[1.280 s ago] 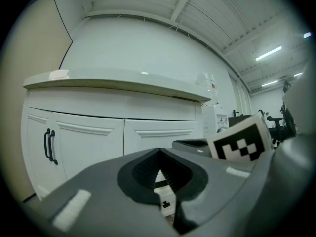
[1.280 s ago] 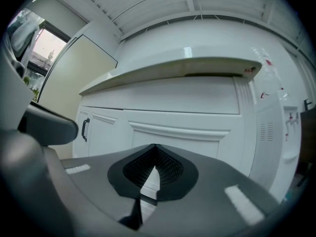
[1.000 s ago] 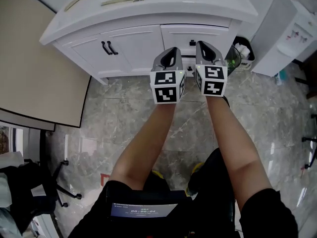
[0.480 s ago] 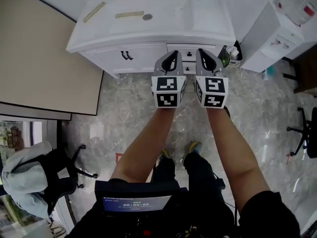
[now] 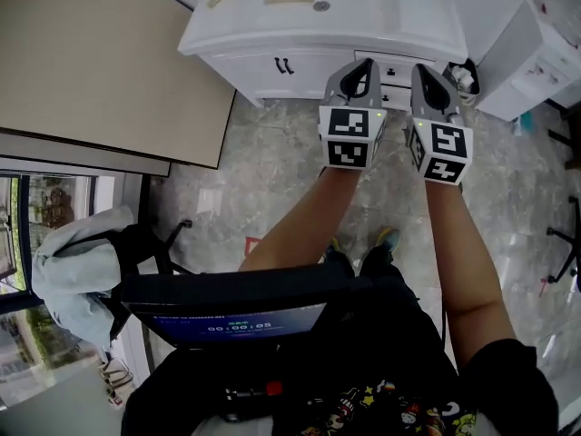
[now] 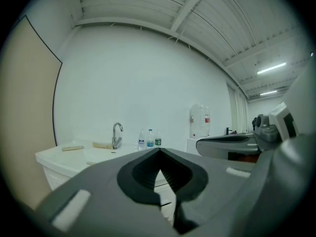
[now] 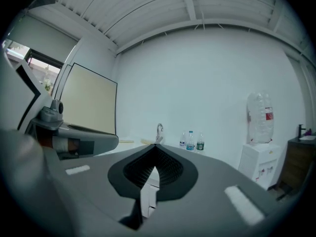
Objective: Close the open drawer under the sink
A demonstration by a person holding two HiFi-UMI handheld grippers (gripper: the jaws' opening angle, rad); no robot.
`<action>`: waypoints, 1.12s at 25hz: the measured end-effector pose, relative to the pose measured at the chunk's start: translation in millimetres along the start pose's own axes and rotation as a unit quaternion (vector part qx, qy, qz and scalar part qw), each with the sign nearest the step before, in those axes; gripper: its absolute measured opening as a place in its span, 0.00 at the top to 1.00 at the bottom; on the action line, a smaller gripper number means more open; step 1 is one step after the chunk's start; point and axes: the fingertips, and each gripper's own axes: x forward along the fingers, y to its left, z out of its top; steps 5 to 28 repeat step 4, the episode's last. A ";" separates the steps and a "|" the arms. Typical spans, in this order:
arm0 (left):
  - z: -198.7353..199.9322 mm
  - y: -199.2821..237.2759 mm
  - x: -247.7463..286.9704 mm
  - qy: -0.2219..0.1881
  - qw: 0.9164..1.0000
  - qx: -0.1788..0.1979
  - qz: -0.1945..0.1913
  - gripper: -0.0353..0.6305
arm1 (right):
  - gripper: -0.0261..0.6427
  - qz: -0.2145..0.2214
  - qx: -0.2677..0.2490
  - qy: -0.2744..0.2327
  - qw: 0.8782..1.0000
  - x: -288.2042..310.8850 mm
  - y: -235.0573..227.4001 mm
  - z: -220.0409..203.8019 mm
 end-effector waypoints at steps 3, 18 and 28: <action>-6.0 0.5 -15.6 0.004 1.000 0.003 -0.003 0.95 | 0.93 -0.003 -0.005 0.009 1.000 -14.5 11.6 -6.4; -7.9 1.2 -21.2 0.006 1.000 0.003 -0.003 0.95 | 0.93 -0.003 -0.006 0.012 1.000 -18.8 15.8 -8.4; -7.9 1.2 -21.2 0.006 1.000 0.003 -0.003 0.95 | 0.93 -0.003 -0.006 0.012 1.000 -18.8 15.8 -8.4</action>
